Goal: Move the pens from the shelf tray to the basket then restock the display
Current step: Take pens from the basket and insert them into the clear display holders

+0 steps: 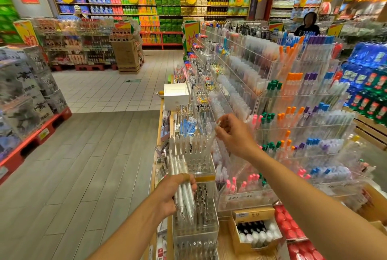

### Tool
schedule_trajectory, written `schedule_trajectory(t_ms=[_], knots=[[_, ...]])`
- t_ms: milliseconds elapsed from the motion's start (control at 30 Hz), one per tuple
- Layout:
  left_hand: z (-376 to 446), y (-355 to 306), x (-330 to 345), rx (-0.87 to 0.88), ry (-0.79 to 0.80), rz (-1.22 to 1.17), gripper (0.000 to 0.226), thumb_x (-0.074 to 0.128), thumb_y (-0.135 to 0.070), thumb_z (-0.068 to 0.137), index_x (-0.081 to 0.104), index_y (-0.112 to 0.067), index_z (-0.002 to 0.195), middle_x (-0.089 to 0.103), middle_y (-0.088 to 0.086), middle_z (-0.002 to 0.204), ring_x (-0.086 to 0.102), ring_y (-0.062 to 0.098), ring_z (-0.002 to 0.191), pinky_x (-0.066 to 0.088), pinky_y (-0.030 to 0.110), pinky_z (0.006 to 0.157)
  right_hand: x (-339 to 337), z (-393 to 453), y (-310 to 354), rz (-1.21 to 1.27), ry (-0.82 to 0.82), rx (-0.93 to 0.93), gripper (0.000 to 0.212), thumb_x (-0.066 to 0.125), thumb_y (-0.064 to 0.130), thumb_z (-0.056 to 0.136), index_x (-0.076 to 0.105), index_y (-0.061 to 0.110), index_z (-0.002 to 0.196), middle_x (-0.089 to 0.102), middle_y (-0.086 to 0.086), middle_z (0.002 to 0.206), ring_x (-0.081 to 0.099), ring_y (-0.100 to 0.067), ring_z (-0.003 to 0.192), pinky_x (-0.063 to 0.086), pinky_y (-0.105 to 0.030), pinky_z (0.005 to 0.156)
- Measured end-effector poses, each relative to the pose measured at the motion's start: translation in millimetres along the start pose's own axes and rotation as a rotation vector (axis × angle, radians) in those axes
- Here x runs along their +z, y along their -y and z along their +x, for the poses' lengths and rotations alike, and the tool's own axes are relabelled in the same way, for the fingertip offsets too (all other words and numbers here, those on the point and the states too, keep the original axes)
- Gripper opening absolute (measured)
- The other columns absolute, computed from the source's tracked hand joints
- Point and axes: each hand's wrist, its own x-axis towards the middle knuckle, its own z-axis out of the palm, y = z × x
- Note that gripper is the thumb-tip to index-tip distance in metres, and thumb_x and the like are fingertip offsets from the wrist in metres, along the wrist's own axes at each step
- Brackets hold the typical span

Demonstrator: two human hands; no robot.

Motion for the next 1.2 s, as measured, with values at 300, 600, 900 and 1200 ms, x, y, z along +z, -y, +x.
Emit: schedule_trajectory(t_ms=[300,600,900,1200], knots=[[-3,0,-4,-0.005,-0.002,-0.006,0.011,0.069,-0.006,0.087,0.069,0.003,0.094,0.07,0.015,0.075,0.068,0.02,0.06,0.057,0.032,0.061,20,11,-1,-0.267,0.121,-0.101,0.016,0.066,0.016,0.089,0.052,0.022,0.094,0.057,0.012,0.077,0.055,-0.007,0.067,0.047,-0.023,0.061],[-5,0,-4,-0.027,-0.004,0.03,0.01,0.074,-0.01,0.083,0.072,0.0,0.085,0.071,0.015,0.078,0.068,0.02,0.059,0.054,0.03,0.055,26,17,-6,-0.431,0.211,-0.128,0.015,0.072,0.026,0.087,0.07,0.017,0.099,0.054,0.01,0.091,0.052,-0.008,0.081,0.044,-0.026,0.075],[-7,-5,6,0.007,0.002,0.08,0.013,0.077,-0.012,0.082,0.074,-0.001,0.086,0.073,0.015,0.076,0.069,0.02,0.058,0.053,0.027,0.055,32,0,2,-0.214,0.105,-0.04,0.013,0.072,0.03,0.086,0.066,0.021,0.094,0.062,0.01,0.082,0.057,-0.004,0.072,0.042,-0.019,0.066],[-13,-10,19,0.033,0.043,0.077,0.055,0.082,-0.009,0.074,0.059,0.004,0.122,0.072,0.016,0.076,0.07,0.022,0.058,0.052,0.027,0.048,41,-31,6,0.363,0.465,0.311,0.01,0.065,0.013,0.092,0.063,0.003,0.089,0.067,-0.005,0.071,0.061,-0.012,0.057,0.048,-0.023,0.052]])
